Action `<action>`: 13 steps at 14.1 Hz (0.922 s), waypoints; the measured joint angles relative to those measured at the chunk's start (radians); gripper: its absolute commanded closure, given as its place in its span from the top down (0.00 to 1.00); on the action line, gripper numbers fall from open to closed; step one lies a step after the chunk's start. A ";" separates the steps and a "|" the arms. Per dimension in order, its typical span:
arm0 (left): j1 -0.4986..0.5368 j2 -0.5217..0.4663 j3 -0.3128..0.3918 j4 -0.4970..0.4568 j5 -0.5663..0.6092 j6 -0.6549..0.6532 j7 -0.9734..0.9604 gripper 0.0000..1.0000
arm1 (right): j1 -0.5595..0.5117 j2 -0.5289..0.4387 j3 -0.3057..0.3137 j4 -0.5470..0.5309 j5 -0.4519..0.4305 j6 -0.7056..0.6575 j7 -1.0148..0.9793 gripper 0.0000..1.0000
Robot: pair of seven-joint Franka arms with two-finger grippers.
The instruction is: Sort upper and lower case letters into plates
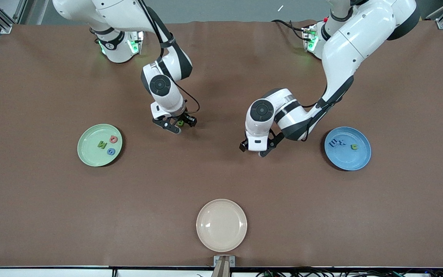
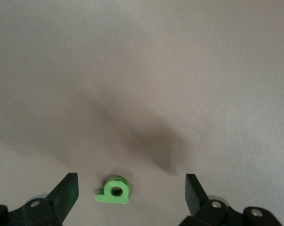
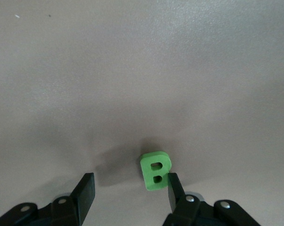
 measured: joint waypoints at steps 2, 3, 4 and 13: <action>-0.004 0.018 0.001 0.000 0.000 0.011 -0.003 1.00 | 0.000 -0.001 -0.003 -0.004 -0.001 -0.008 -0.023 0.71; -0.005 0.023 0.001 0.000 0.000 0.011 -0.008 1.00 | 0.000 -0.001 -0.006 -0.008 -0.001 -0.008 -0.029 0.71; -0.006 0.026 0.001 -0.002 0.000 0.011 -0.017 1.00 | 0.000 -0.001 -0.008 -0.013 -0.001 -0.008 -0.034 0.71; -0.009 0.024 -0.001 -0.040 -0.001 0.012 -0.032 0.98 | 0.000 -0.004 -0.011 -0.017 -0.002 -0.007 -0.040 0.00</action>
